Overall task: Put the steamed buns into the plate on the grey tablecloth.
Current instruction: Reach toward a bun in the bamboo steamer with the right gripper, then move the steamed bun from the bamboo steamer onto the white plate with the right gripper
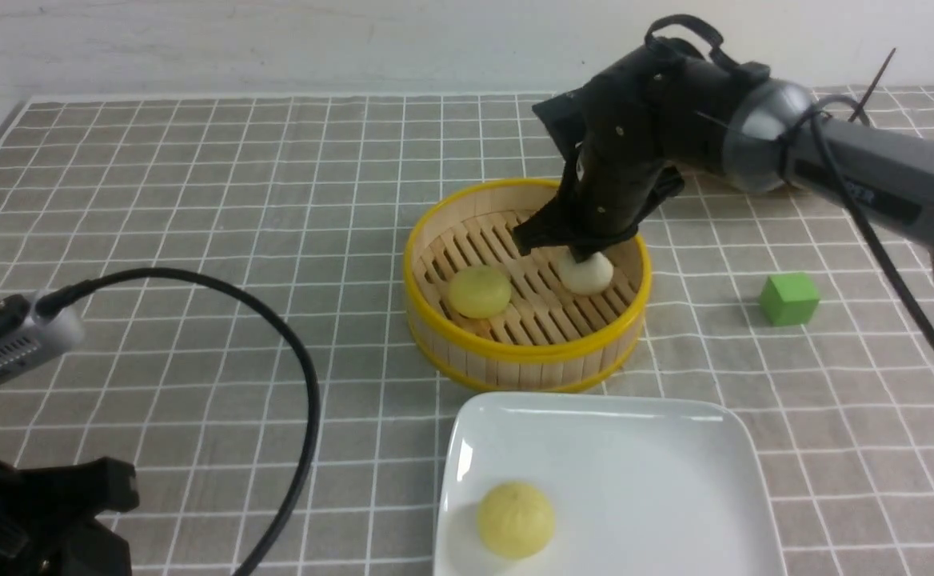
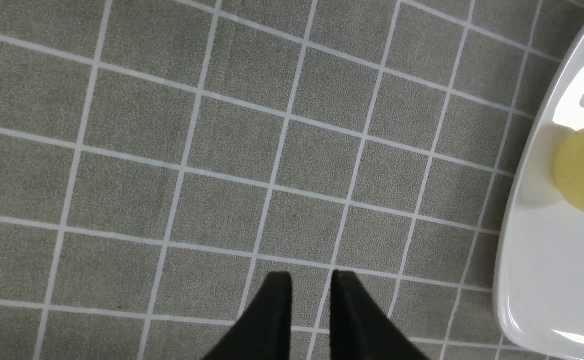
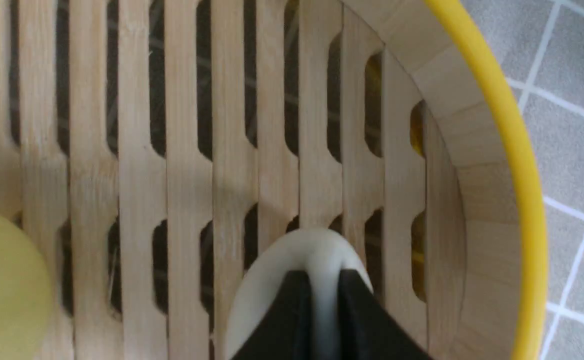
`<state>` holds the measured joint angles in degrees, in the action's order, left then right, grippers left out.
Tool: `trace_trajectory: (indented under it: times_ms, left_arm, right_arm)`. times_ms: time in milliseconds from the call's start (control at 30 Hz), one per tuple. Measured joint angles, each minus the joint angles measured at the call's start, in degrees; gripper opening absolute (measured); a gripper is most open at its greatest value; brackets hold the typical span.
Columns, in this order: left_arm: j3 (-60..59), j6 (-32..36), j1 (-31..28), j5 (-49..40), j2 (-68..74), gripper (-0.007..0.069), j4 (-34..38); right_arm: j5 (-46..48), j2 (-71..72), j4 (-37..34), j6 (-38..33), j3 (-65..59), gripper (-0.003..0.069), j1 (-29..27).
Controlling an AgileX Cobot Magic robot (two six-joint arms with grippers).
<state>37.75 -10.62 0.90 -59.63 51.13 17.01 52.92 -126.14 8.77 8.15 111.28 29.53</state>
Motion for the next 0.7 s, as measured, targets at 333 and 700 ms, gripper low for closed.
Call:
trace_trajectory:
  times_ms: [333, 700]
  left_arm:
    - [0.00, 0.00, 0.00, 0.00, 0.04, 0.0162, -0.32]
    - [0.00, 0.00, 0.00, 0.10, 0.04, 0.0179, -1.04]
  right_arm:
    - [17.33, 25.00, -10.45, -3.76, -0.81, 0.0022, 0.02]
    - [8.87, 35.27, -19.03, -3.91, -39.73, 0.0028, 6.51]
